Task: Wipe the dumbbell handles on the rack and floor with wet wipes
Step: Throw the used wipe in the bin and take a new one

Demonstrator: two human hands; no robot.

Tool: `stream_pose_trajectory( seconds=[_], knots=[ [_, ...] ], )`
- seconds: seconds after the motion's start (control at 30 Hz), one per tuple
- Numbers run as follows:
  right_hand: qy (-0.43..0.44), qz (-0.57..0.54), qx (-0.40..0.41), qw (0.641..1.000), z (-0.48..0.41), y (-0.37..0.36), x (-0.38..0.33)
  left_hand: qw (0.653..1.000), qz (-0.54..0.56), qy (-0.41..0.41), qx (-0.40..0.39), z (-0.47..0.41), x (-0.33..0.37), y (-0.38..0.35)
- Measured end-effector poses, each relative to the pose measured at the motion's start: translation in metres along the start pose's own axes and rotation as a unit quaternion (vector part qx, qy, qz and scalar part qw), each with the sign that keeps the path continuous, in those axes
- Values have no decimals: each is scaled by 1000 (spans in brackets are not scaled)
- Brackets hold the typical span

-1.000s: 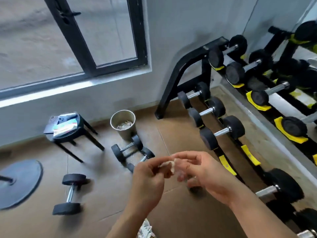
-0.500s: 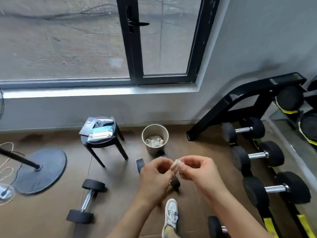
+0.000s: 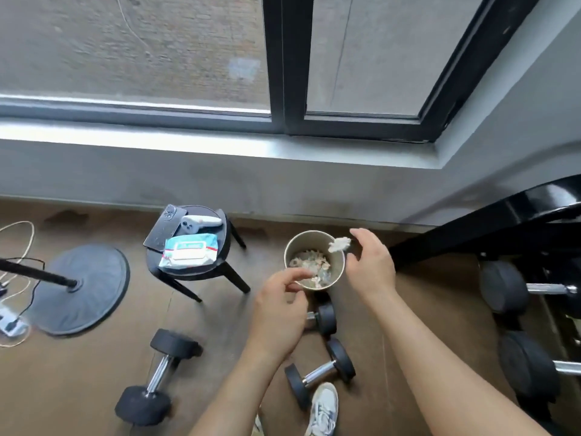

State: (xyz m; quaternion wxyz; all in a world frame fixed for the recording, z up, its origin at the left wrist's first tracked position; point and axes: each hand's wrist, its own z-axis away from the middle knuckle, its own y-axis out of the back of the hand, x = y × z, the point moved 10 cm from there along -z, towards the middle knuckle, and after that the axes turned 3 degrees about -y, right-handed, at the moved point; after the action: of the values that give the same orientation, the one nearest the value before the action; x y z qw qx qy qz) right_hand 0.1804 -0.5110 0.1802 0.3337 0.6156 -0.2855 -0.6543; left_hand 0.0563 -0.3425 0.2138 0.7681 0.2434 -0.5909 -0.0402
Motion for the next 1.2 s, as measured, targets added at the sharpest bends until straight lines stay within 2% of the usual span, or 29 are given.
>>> stream_pose_trajectory(
  seconds=[0.17,0.3,0.43,0.53,0.67,0.83,0.93,1.07,1.2],
  knots=[
    [-90,-41,-57,994,-29,-60,13,998,-44,45,12,-56,-91,42],
    [-84,-7,-153,985,-33,-136,-10,991,-107,78,8,-100,-174,85],
    [48,56,-235,969,-28,-237,-80,982,-159,101,5,-143,-248,127],
    [173,96,-251,948,-25,-317,-133,973,-212,87,28,-177,-296,162],
    [230,112,-235,938,-35,-406,-176,956,-281,69,51,-218,-353,191],
    [266,192,-237,915,-47,-496,-185,966,-246,73,34,-238,-406,188],
    [297,260,-236,888,-49,-523,-179,963,-259,63,40,-236,-422,182],
    [383,259,-195,865,-53,-526,-185,964,-248,62,79,-238,-431,185],
    [380,165,-223,883,-77,-520,-197,967,-224,90,86,-241,-431,188]
  ],
)
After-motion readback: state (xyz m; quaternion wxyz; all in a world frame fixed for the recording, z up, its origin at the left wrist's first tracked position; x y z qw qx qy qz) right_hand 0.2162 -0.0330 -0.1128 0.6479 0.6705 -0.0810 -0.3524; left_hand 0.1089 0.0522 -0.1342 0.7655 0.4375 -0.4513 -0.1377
